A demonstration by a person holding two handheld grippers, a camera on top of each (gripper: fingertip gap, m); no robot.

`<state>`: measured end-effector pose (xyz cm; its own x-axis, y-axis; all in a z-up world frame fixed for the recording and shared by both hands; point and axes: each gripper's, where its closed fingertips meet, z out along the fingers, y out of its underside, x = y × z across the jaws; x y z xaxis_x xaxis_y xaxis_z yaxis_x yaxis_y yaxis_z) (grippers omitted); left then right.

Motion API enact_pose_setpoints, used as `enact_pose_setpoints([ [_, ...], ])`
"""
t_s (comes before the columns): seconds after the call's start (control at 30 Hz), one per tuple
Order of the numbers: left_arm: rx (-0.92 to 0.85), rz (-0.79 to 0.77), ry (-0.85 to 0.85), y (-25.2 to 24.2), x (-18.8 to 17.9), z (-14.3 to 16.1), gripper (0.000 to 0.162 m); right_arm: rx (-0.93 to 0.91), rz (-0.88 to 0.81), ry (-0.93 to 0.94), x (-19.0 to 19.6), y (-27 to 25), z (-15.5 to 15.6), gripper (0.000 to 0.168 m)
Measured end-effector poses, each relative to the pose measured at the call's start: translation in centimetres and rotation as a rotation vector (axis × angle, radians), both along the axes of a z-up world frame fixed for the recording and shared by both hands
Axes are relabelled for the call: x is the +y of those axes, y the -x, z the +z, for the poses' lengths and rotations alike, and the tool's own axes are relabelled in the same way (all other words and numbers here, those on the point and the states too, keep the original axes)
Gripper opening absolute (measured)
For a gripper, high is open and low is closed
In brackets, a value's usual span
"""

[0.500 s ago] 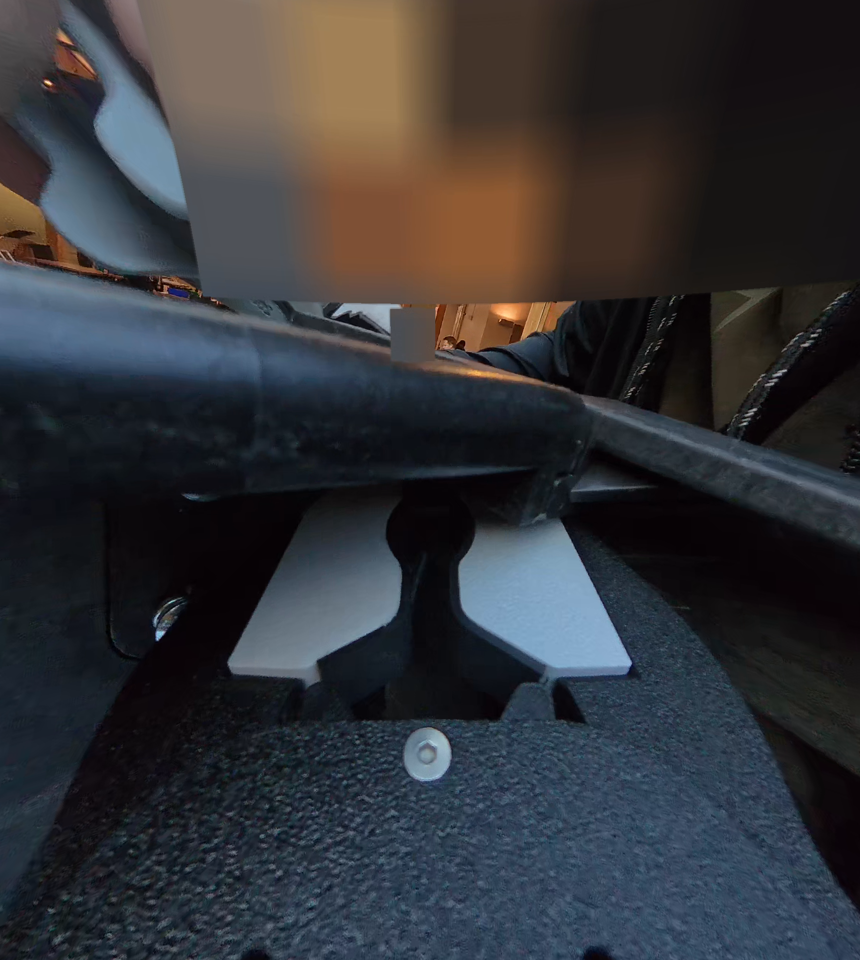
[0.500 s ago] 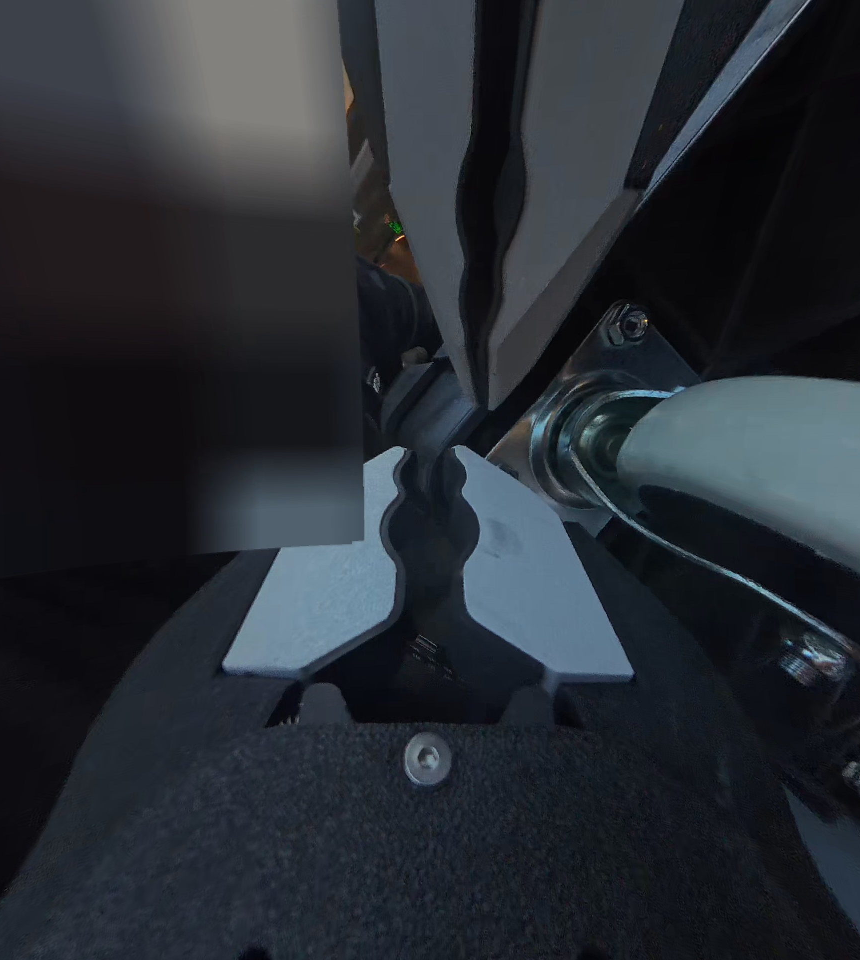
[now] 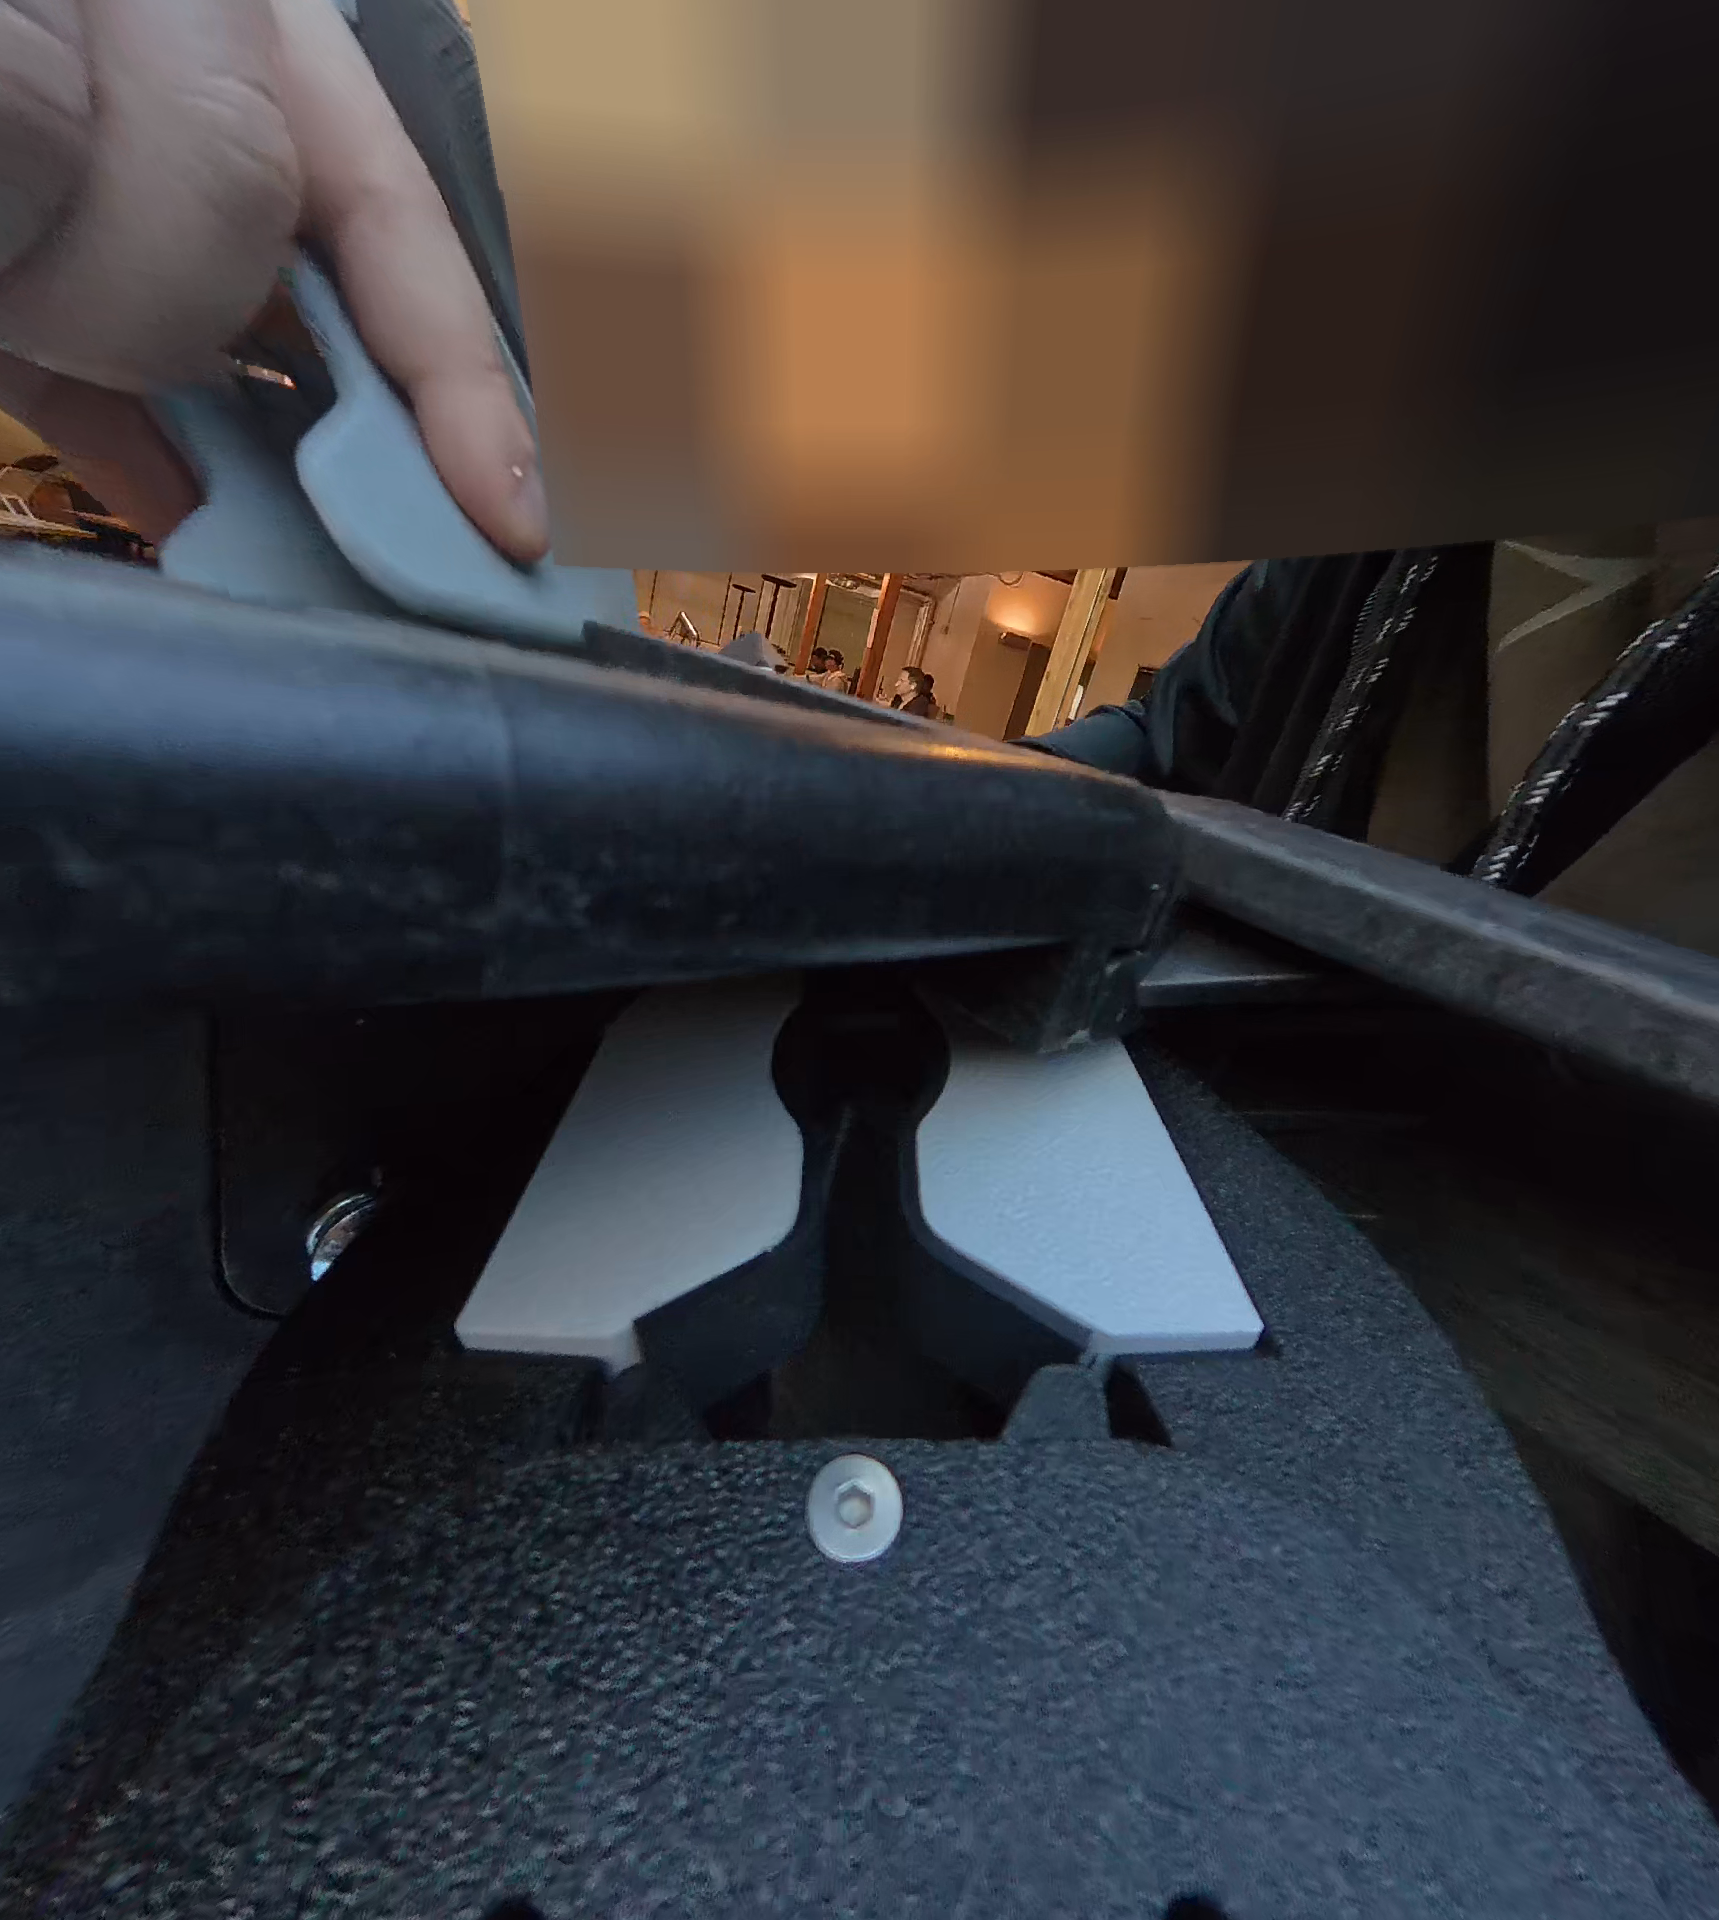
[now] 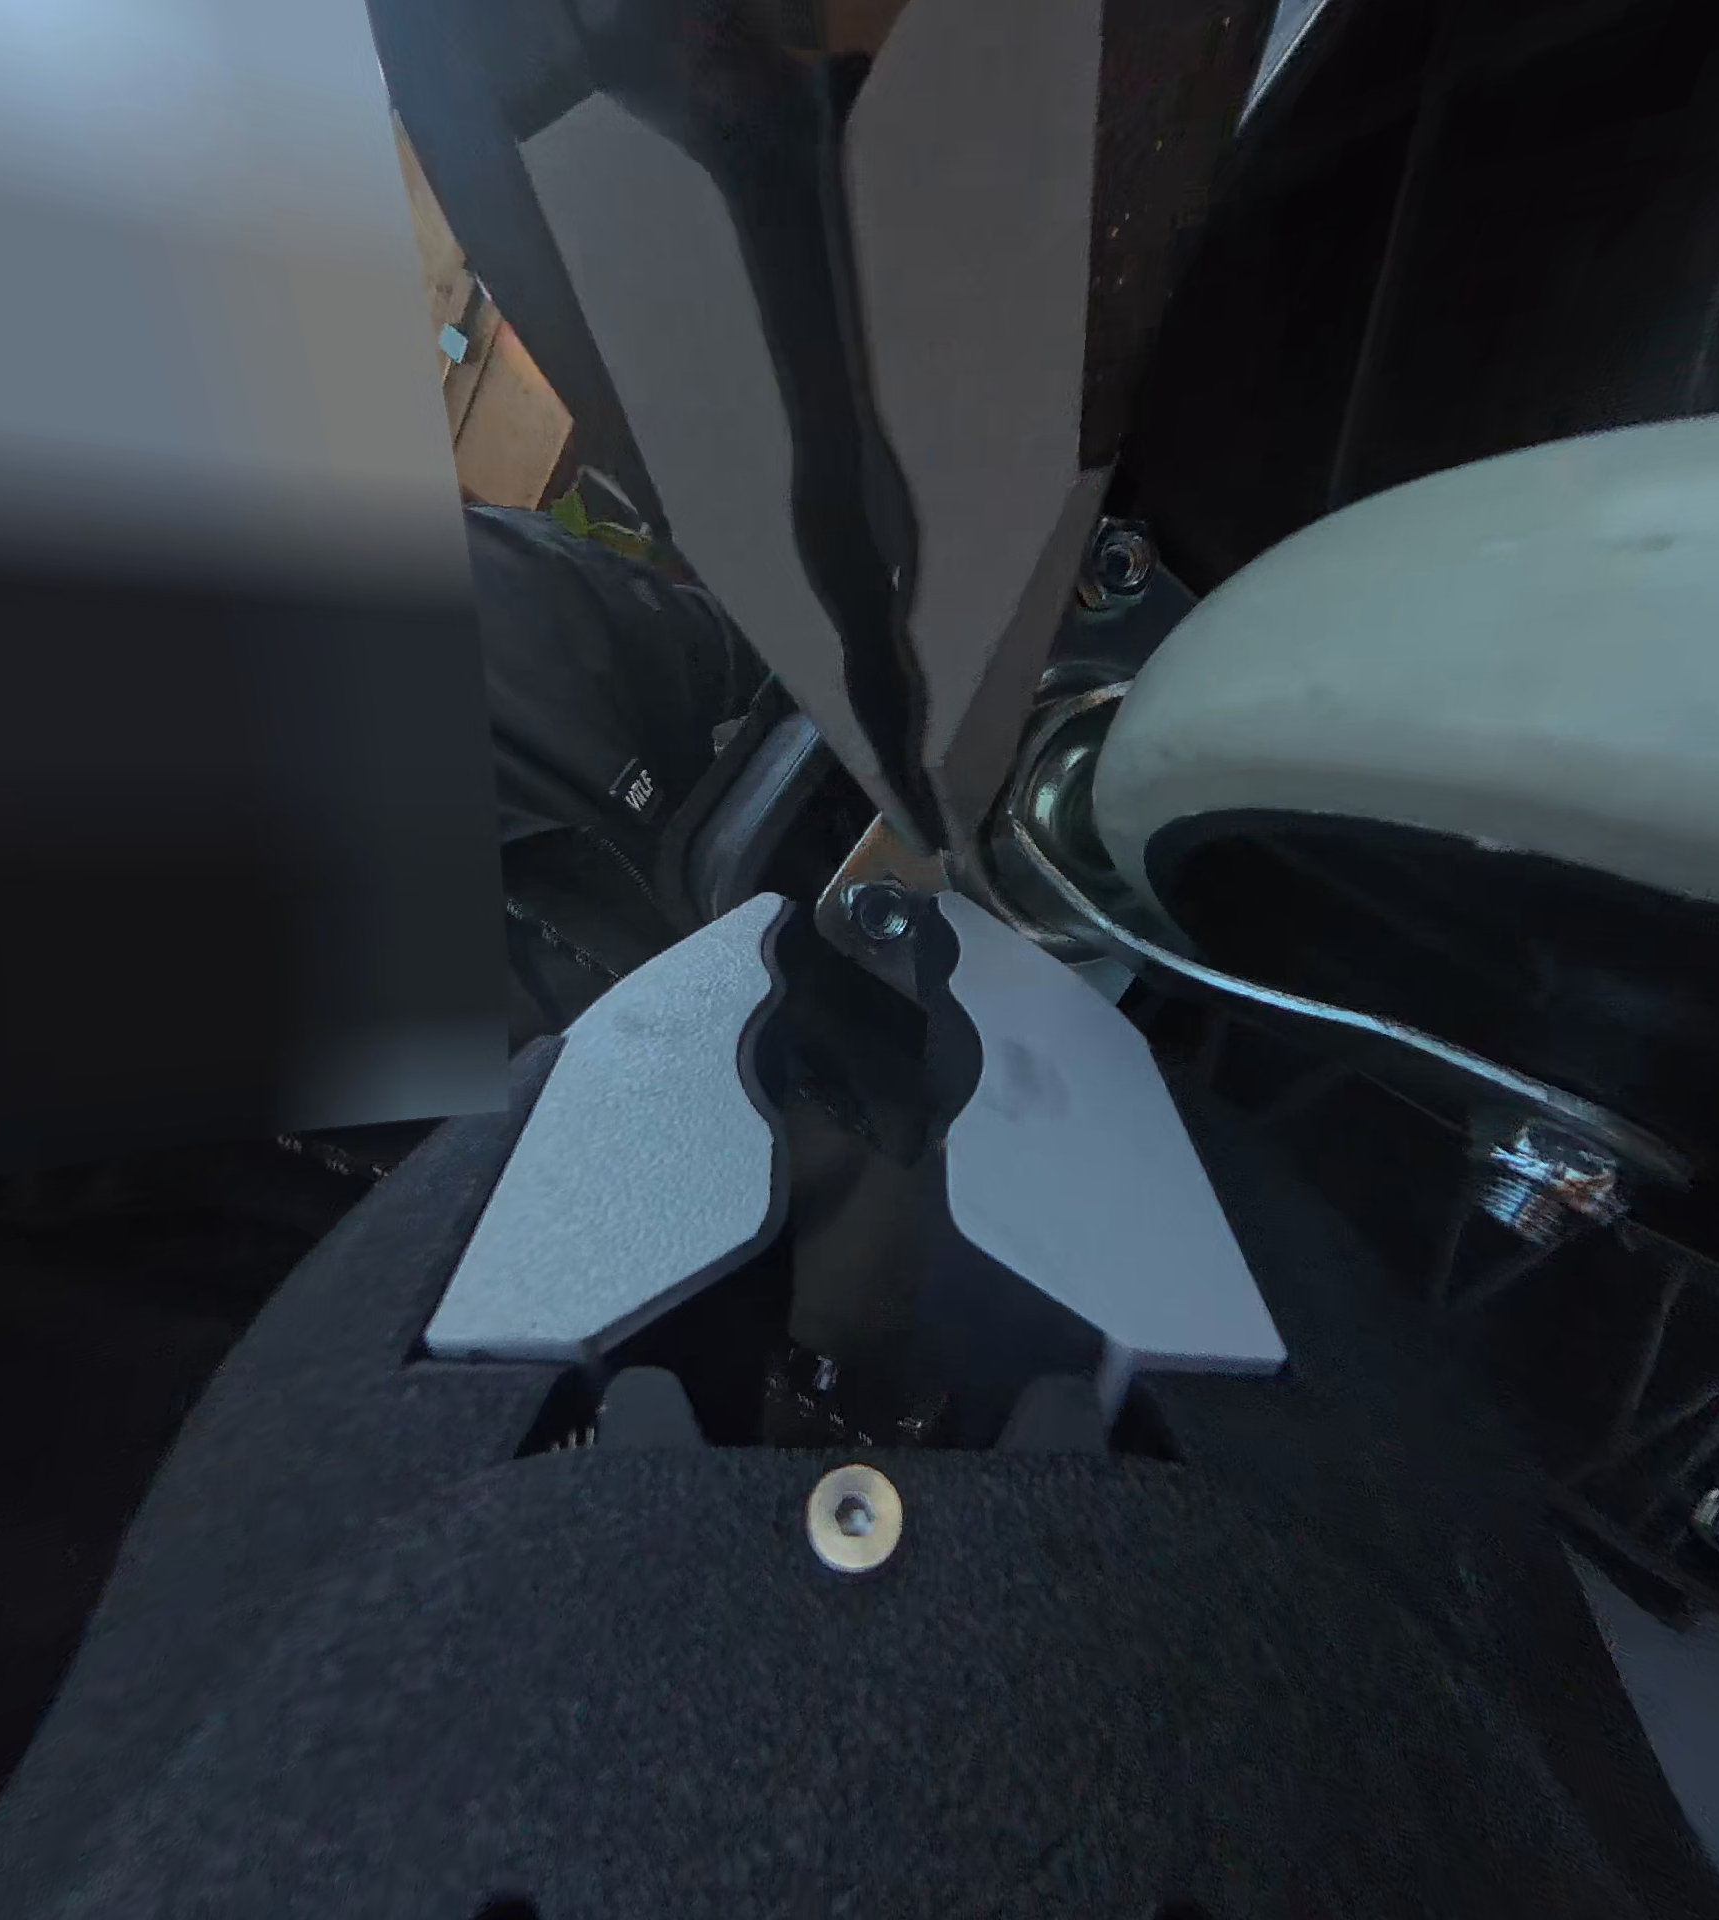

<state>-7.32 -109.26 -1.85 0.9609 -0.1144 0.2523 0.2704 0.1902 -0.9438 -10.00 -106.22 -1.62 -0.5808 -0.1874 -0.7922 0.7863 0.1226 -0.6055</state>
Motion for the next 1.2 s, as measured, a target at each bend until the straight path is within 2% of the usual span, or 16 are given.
enact_pose_setpoints([
  [0.3, 0.007, -0.002, -0.001, -0.01, -0.01, 0.0, 0.008, 0.008, -0.039, -0.029, 0.15, -0.13, -0.14, 0.021],
  [1.2, 0.008, -0.002, 0.001, -0.02, -0.01, 0.0, 0.008, -0.021, -0.054, -0.025, 0.39, -0.24, -0.13, 0.019],
])
